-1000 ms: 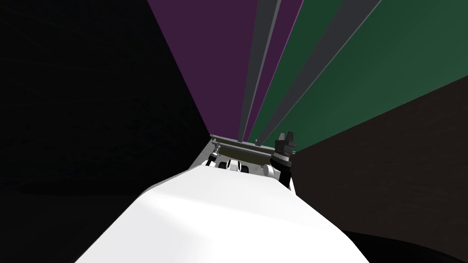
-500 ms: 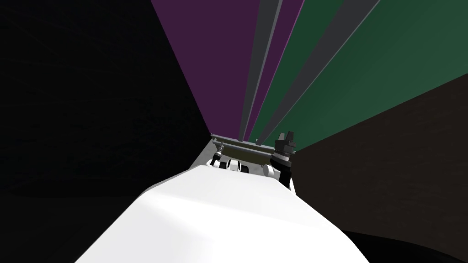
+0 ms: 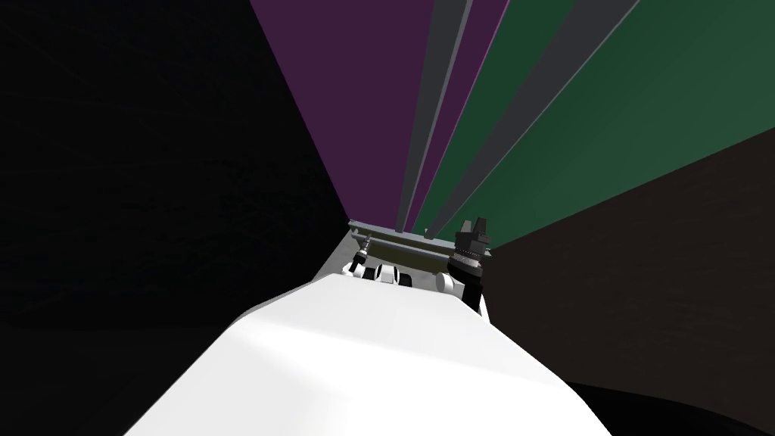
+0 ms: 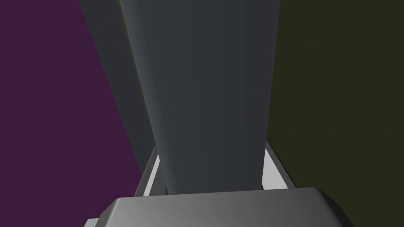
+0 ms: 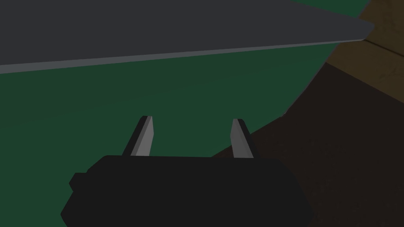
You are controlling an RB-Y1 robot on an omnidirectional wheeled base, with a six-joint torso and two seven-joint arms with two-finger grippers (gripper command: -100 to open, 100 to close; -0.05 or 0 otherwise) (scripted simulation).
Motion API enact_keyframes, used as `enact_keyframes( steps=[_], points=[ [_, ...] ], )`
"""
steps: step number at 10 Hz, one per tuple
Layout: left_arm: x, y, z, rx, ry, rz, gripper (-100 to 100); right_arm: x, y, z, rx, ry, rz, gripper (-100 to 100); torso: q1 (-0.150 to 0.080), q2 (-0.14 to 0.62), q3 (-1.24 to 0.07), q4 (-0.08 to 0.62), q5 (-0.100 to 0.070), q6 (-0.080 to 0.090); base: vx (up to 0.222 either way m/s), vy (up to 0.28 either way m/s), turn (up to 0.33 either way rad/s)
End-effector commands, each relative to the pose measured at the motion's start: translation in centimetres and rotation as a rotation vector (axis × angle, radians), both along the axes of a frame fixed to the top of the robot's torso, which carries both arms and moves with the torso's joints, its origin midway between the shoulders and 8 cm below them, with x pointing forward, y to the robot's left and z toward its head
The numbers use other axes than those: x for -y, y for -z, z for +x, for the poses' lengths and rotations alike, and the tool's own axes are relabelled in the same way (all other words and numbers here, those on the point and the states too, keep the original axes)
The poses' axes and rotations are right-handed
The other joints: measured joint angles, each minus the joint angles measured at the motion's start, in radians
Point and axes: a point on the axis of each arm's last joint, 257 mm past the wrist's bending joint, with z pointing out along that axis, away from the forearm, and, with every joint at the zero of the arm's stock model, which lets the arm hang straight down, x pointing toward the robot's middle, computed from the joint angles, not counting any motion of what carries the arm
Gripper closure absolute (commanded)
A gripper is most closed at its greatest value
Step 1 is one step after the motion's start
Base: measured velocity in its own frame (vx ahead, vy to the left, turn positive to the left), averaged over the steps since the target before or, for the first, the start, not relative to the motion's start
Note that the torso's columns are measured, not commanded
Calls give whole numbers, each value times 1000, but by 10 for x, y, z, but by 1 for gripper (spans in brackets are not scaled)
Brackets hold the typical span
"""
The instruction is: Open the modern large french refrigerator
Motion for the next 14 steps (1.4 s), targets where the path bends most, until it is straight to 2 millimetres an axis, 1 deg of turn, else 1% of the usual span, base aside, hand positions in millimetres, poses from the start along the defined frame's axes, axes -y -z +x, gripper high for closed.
enact_keyframes(
  steps=[1,2,3,4,7,8,9,11,14],
  points=[
    [3,-6,6,9,8,1,100,0,0,0,0,0,0,0,0,-3,-2,1,-1,0,-223,12,40],
    [4,-9,9,12,12,1,100,0,0,0,0,0,0,0,-2,-5,-3,2,-2,-1,-254,18,40],
    [3,0,3,-9,8,1,100,0,0,0,0,0,0,0,-2,-4,-3,3,-2,0,-120,11,5],
    [5,1,2,-12,12,2,100,0,0,0,0,0,0,0,-3,-12,-7,2,-2,1,-120,10,28],
    [6,-4,5,-1,17,2,100,0,0,0,0,0,0,0,-2,-9,-5,1,-1,1,-143,11,17],
    [8,-8,7,11,23,1,100,0,0,0,0,0,0,0,-3,-10,-6,2,-2,1,-131,19,25],
    [6,2,1,-16,17,2,100,0,0,0,0,0,0,0,-2,-6,-5,3,-2,1,-68,11,3],
    [8,-2,2,-6,26,2,100,0,0,0,0,0,0,0,-2,-6,-4,0,-1,0,-163,18,28],
    [11,-9,5,13,36,1,100,0,0,0,0,0,0,0,-1,-4,-3,2,-2,-1,-232,26,25]
  ],
)
